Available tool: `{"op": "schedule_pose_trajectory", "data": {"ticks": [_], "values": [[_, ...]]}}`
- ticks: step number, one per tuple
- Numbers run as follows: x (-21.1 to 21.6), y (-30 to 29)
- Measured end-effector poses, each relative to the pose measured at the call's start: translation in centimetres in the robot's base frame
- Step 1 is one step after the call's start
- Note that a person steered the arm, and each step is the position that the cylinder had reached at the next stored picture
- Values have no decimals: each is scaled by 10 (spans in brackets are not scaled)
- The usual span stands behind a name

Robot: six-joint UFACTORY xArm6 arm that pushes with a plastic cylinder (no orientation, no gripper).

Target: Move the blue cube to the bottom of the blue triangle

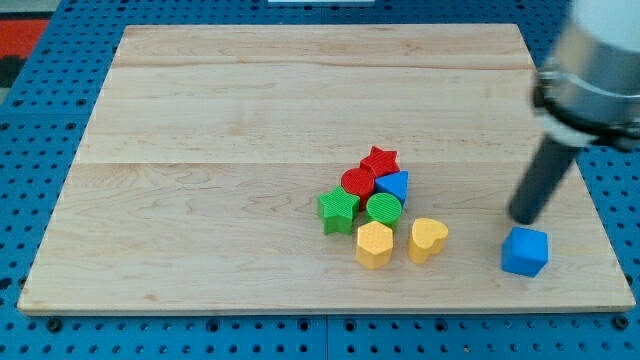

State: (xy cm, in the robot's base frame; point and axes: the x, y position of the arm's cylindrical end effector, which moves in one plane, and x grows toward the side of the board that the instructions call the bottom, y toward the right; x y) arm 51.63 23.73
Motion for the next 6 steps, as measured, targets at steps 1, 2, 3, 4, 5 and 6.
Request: {"op": "schedule_pose_trajectory", "data": {"ticks": [1,2,3,4,5,6], "values": [[21,30],[91,35],[82,2],[63,7],[50,-14],[50,-83]]}}
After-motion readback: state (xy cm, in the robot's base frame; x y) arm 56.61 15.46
